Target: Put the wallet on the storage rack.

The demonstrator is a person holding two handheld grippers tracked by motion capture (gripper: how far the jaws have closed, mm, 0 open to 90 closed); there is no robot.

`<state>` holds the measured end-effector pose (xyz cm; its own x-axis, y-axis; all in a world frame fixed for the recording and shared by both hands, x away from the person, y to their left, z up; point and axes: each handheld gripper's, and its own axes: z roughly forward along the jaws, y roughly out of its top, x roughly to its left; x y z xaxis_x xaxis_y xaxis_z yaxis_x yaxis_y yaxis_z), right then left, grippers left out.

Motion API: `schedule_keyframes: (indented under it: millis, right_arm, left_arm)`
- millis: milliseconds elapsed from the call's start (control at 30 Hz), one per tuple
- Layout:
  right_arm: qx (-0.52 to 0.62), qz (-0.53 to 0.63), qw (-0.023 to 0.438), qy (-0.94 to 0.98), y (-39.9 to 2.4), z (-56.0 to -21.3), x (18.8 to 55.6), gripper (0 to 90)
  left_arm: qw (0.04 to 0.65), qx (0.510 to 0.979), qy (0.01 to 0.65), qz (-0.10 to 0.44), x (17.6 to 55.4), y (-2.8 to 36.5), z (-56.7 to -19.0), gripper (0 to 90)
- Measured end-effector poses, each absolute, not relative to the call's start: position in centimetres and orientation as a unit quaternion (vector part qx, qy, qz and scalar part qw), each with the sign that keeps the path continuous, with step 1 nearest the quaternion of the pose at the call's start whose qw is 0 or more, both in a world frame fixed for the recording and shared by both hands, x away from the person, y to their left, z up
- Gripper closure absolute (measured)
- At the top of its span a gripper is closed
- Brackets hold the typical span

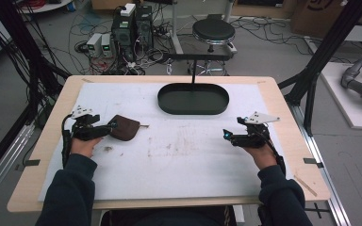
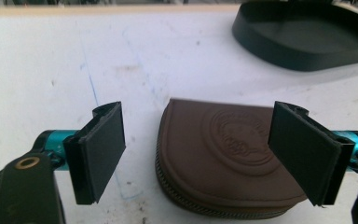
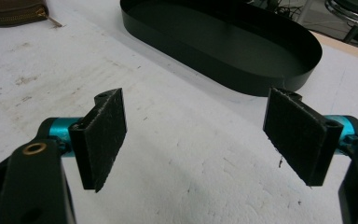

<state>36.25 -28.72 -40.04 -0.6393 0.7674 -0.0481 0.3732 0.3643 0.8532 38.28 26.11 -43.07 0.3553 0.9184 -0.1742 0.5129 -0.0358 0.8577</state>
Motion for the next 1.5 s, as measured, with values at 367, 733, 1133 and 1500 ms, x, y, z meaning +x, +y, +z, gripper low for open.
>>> schedule_keyframes:
  millis: [367, 733, 1133, 1500]
  right_arm:
    - [0.357, 0.432, 0.222, 0.798, -28.4, -40.1, 36.2, 21.7]
    - [0.357, 0.433, 0.223, 0.797, -28.4, -40.1, 36.2, 21.7]
    - [0.353, 0.436, 0.224, 0.797, -28.3, -40.0, 36.2, 21.8]
    - [0.35, 0.439, 0.22, 0.798, -27.9, -39.9, 36.2, 21.8]
  left_arm:
    - [0.451, 0.714, 0.517, 0.138, 39.0, 25.4, -44.5, 36.3]
    - [0.456, 0.738, 0.485, 0.105, 37.5, 21.6, -44.4, 37.4]
    - [0.457, 0.755, 0.452, 0.129, 36.5, 16.9, -44.3, 38.4]
    - [0.473, 0.769, 0.414, 0.118, 36.2, 15.2, -44.2, 38.2]
